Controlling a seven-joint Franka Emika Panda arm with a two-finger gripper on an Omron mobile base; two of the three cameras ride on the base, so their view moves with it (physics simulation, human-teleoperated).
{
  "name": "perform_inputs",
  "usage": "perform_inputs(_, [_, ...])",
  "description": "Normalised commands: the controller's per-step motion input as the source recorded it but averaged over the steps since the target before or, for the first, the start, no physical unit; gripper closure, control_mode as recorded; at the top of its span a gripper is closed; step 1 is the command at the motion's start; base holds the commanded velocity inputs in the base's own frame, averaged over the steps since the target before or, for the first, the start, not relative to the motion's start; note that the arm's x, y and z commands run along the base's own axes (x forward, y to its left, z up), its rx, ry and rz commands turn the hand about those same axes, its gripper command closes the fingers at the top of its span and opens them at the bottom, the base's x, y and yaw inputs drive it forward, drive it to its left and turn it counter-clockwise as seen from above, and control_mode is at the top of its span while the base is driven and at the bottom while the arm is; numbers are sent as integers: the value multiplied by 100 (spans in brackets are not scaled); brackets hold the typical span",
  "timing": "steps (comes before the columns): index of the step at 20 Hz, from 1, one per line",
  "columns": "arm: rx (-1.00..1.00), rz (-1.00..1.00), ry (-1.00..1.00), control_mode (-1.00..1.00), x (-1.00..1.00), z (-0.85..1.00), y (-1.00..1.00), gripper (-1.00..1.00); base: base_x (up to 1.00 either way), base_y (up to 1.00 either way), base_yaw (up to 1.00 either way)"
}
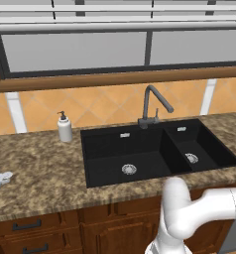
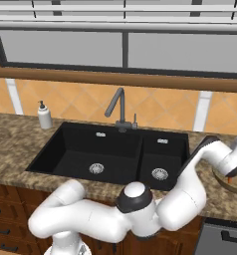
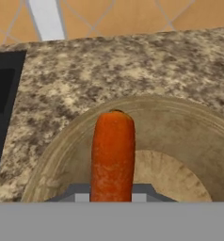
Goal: Pick the carrot from the sink and place it in the bowl. Then pick the bowl and place it in the microwave. Then close the microwave door and press the start button.
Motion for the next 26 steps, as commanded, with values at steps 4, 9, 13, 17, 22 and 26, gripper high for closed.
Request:
perform_inputs(4, [3,3,7,-100,12,0,-21,100,0,0,0])
perform_inputs(9, [0,6,1,-100,45,-29,-4,100,0,0,0])
perform_inputs(13, [0,10,-2,-100,38,-86,0,100,0,0,0])
perform_inputs(17, [0,7,0,-100,5,-52,0,-100,0,0,0])
perform_inputs(22, [0,0,-1,-100,-12,-4,48,-100,0,0,0])
perform_inputs(26, [-5,0,-2,-100,-3,10,64,-100,0,0,0])
